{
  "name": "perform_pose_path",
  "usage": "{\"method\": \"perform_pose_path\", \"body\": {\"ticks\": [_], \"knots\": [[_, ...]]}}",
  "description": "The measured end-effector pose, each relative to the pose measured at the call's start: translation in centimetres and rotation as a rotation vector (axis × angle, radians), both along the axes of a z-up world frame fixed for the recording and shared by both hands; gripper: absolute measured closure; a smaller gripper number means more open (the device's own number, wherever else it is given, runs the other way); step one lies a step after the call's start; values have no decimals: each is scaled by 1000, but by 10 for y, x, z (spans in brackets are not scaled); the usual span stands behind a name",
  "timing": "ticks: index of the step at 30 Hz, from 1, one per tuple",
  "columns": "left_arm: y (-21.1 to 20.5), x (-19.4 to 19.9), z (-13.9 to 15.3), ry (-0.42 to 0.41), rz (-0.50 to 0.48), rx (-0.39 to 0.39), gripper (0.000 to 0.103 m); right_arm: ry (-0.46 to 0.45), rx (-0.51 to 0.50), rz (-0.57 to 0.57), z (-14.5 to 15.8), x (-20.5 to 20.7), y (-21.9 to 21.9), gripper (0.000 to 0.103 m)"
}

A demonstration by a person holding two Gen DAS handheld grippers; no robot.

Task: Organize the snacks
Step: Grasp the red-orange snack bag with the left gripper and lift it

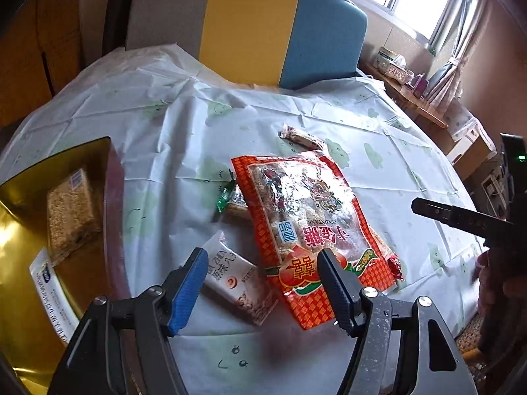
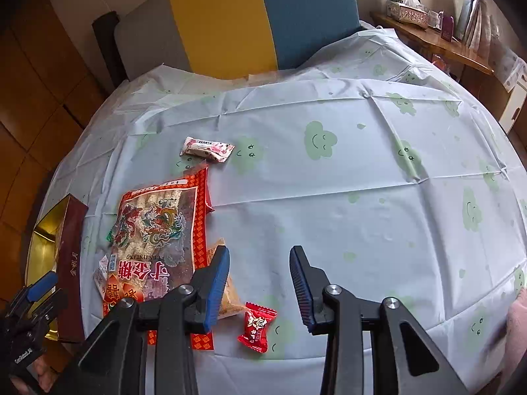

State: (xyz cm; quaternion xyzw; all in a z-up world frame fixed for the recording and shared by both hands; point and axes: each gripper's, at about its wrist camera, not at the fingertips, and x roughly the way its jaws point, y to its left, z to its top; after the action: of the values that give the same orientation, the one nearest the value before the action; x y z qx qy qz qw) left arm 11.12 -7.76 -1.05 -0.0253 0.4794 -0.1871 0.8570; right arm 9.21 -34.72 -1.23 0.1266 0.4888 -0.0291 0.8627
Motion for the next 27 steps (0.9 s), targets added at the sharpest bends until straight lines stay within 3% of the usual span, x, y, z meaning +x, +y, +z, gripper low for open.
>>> {"method": "perform_pose_path", "body": {"ticks": [9,14,18,21,27], "knots": [[-32,45,-37,83,-7,11,37,-1,8,12,0,2,3,64],[-36,63,-46,133,12,-61,33,9,27,3,-2,5,-1,64],[-39,61,-47,137,-18,-120,61,24,31,-10,-5,7,-3,64],[-41,53,-34,82,-31,-118,79,35,19,2,-8,8,-1,64],[-41,40,3,-29,-70,-132,84,44,-14,33,-12,10,7,64]]}}
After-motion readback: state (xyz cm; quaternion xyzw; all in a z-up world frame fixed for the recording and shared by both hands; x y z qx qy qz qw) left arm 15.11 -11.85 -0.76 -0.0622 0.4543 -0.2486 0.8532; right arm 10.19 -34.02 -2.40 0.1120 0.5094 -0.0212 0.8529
